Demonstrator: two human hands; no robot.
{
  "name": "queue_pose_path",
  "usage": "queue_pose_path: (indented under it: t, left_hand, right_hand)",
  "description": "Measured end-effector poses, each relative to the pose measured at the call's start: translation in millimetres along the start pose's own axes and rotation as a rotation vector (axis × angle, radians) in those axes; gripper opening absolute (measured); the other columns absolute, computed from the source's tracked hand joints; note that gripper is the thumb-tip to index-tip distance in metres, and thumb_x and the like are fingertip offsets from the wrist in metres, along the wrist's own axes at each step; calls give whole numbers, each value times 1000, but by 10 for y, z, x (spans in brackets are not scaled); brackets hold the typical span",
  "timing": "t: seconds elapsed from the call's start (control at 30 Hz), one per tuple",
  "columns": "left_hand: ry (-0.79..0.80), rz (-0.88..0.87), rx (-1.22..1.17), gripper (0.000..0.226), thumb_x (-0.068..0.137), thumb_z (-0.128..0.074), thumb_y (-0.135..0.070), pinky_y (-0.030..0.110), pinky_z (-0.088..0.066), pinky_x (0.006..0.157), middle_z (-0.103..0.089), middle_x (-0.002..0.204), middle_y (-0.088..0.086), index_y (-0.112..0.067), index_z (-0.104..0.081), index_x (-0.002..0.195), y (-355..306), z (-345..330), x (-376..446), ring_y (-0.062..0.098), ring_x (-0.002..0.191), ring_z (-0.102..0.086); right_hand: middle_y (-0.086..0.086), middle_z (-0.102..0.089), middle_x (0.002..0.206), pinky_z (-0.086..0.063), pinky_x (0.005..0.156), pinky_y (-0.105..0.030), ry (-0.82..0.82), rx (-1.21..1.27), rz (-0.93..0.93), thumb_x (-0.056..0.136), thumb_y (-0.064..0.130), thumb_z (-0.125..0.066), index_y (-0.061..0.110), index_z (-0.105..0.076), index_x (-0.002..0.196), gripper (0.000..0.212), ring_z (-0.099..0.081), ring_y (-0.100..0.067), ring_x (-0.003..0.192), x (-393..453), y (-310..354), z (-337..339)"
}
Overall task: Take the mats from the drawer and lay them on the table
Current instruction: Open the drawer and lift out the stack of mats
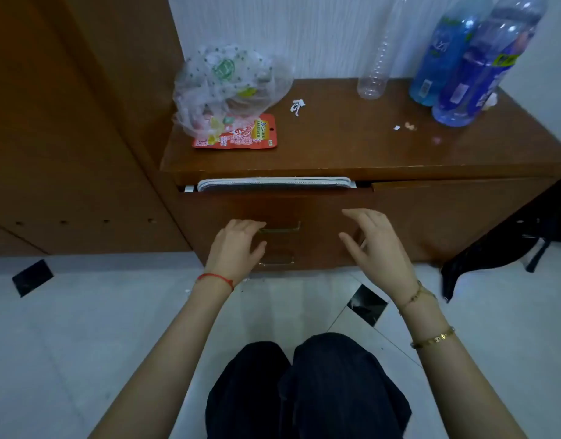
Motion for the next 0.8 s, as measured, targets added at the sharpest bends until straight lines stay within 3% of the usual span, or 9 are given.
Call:
queue_pose_path:
  t: [0.1,0.33,0.47,0.63,0.8]
  left_hand:
    - [32,34,4,39,91,-61,-20,44,-47,94,-60,131,6,-14,-59,130,84,-96,-5,27,118,-51]
    - [84,-3,102,51,92,-57,-21,40,-46,91,-48,140,0,-18,-47,142,54,-219,23,24,121,-42]
    - [100,24,64,48,92,-57,-20,41,-46,93,-48,139,0,-18,-49,139,56,-259,18,23,121,-42]
    - [101,46,38,45,91,-56,-18,40,-46,91,-50,136,1,-16,-51,136,-13,-254,-145,24,117,-43]
    - [81,17,-25,47,91,-58,-15,43,-46,93,-51,135,4,-13,-51,137,-128,-282,-583,25,115,-45]
  right_hand:
    - [-5,-58,127,-38,105,-29,-8,0,-3,94,24,-60,11,-54,132,41,-45,-17,124,-13,-2,-18]
    - [-4,-58,125,-38,102,-25,-12,17,-20,94,22,-61,10,-55,132,40,-46,-16,121,-144,2,-54]
    - [-3,-59,123,-37,101,-24,-19,25,-22,94,23,-61,10,-55,131,39,-47,-15,119,-187,35,-40]
    - [-4,-58,127,-42,103,-32,-18,37,-28,95,22,-61,10,-54,133,41,-47,-16,121,-286,74,-24]
    - [-3,-57,127,-35,105,-25,-58,46,-33,95,21,-61,12,-53,134,41,-46,-14,122,-540,113,131]
Point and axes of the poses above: each hand's wrist, its own x-axis towards the middle knuckle, its own z-axis out of the back of the hand, y = z × x, the point moved 10 cm from there along x, towards the middle knuckle
